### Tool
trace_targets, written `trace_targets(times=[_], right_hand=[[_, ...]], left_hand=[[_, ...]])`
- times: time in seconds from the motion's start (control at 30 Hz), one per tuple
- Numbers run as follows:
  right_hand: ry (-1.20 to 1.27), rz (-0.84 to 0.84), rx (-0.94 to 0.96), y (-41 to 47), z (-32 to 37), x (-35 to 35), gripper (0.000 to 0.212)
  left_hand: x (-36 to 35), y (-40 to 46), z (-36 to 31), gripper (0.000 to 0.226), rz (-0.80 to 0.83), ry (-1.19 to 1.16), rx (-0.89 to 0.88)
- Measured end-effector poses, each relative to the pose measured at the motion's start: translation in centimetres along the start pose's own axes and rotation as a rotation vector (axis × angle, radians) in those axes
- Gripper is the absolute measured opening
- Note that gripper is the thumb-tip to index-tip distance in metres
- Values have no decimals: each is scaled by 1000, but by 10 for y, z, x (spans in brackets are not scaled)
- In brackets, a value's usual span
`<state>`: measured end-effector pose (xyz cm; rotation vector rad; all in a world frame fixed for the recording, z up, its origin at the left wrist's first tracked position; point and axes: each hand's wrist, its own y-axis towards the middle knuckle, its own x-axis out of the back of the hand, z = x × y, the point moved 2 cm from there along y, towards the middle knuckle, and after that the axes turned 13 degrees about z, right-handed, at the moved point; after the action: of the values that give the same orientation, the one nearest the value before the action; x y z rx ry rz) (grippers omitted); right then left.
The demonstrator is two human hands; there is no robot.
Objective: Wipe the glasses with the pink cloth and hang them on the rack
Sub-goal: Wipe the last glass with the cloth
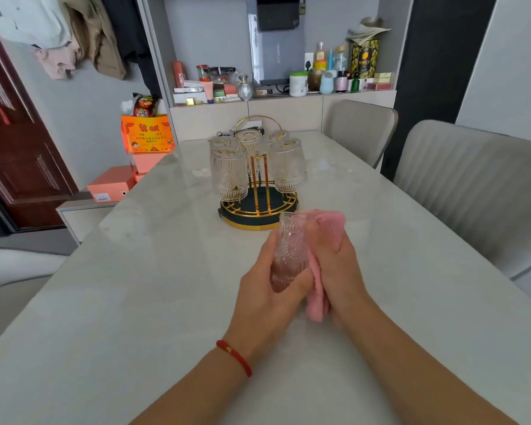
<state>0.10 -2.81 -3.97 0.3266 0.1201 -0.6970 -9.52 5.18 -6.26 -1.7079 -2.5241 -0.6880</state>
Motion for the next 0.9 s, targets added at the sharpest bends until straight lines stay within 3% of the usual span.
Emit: trace_targets(times=[0.13,0.3,0.5,0.63,0.8,0.9], right_hand=[[247,0,-75,-7,0,-5,68],[381,66,-294,-9,2,1,69],[172,-240,-127,-7,-1,-8,58],[292,-209,-129,-10,4,-8,62],[512,-136,-316,-10,10,-3,78],[513,-204,-299,-10,10,-3,72]], left_hand=[[-5,-4,-7,67,7,68,-40],[-5,2,-7,55,83,-233,100],[-26,-5,-8,59,-21,-248,146],[-19,-5,-16,39,-17,-282,129],[-16,-2,-9,41,44,-500,354],[-22,-1,-7,34,42,-396,367]])
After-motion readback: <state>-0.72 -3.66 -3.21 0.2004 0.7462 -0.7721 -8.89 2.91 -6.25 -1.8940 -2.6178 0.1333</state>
